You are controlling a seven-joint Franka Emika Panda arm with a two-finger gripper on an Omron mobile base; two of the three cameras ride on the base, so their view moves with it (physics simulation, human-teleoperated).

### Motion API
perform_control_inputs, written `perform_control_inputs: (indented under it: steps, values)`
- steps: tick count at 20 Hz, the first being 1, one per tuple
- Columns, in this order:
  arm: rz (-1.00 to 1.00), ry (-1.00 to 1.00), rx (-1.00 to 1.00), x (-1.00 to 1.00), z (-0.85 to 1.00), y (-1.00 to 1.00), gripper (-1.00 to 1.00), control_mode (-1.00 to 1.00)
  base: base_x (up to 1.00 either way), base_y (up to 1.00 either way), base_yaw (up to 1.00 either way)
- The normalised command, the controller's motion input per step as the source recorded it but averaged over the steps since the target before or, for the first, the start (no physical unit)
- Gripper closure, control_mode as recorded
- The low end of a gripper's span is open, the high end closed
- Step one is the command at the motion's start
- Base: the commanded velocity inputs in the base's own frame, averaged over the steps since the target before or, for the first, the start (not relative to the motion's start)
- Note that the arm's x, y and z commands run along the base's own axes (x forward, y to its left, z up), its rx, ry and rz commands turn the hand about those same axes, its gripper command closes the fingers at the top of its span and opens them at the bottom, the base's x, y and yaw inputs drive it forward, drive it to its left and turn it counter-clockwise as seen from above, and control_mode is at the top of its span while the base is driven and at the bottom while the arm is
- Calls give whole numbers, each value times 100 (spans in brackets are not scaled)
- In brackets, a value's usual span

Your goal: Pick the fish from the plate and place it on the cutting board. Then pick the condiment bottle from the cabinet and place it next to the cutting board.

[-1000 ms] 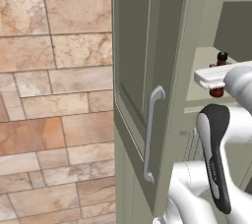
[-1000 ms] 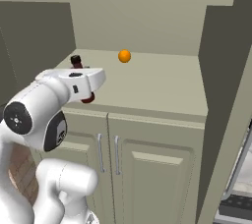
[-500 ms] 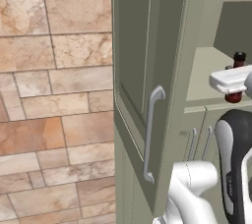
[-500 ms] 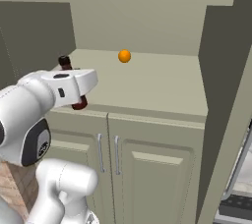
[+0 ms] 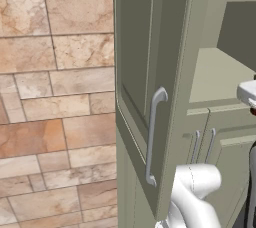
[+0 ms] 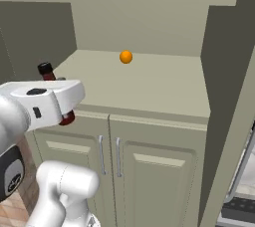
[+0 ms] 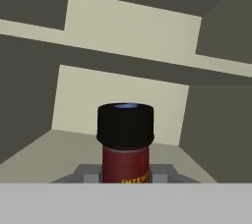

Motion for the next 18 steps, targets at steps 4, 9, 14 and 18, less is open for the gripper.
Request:
perform_control_inputs:
  steps: [4,9,14,18]
  values:
    - [0,-8,0,-65,6,0,100,-100,0,0,0]
    - [0,-6,0,-32,5,1,100,-100,0,0,0]
    - [-1,-2,0,-22,5,0,100,-100,0,0,0]
    - [0,0,0,-19,2,0,100,-100,0,0,0]
